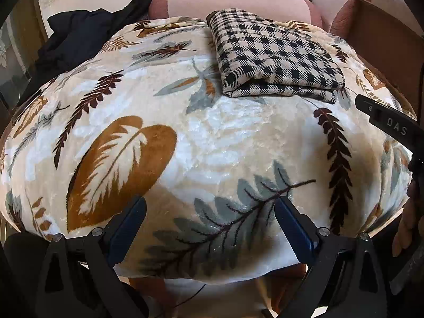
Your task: Fold large clothes
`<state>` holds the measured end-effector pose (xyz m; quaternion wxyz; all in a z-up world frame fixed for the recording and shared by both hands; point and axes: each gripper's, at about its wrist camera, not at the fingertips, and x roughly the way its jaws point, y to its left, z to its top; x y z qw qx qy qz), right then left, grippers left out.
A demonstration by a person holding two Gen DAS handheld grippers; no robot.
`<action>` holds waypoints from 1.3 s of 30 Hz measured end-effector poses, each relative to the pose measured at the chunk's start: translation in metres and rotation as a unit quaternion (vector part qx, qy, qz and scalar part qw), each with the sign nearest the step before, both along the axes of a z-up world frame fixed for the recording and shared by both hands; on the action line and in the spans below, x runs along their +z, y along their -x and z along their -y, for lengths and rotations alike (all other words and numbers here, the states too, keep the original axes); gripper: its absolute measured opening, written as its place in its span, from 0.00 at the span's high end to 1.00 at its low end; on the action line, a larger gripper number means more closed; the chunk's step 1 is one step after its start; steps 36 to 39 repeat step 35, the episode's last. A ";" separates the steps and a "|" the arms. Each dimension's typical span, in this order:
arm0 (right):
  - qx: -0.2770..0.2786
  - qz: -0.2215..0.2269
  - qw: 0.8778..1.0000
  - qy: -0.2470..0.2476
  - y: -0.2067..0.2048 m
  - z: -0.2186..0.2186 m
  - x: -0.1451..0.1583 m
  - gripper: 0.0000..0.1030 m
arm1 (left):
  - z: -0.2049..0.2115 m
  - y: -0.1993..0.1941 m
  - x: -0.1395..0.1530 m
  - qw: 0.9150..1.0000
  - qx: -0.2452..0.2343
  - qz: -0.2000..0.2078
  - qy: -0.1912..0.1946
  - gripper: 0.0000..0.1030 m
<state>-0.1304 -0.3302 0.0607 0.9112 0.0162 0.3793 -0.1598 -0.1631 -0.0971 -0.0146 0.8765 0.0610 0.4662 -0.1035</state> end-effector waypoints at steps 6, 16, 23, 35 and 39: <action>0.008 -0.002 1.000 -0.015 0.005 -0.005 0.000 0.34 | -0.002 -0.001 0.000 1.000 0.005 0.000 -0.003 0.06; 0.014 -0.005 1.000 -0.022 0.007 -0.012 -0.005 0.33 | -0.002 -0.002 0.002 1.000 0.004 0.003 0.000 0.06; 0.019 0.004 1.000 -0.006 0.009 -0.016 -0.004 0.33 | -0.002 0.001 0.003 1.000 0.002 0.003 0.006 0.06; 0.020 0.004 1.000 0.006 0.008 -0.018 -0.007 0.31 | -0.002 0.000 -0.003 1.000 0.000 0.005 0.000 0.06; 0.020 0.004 1.000 0.006 0.008 -0.018 -0.007 0.31 | -0.002 0.000 -0.003 1.000 0.000 0.005 0.000 0.06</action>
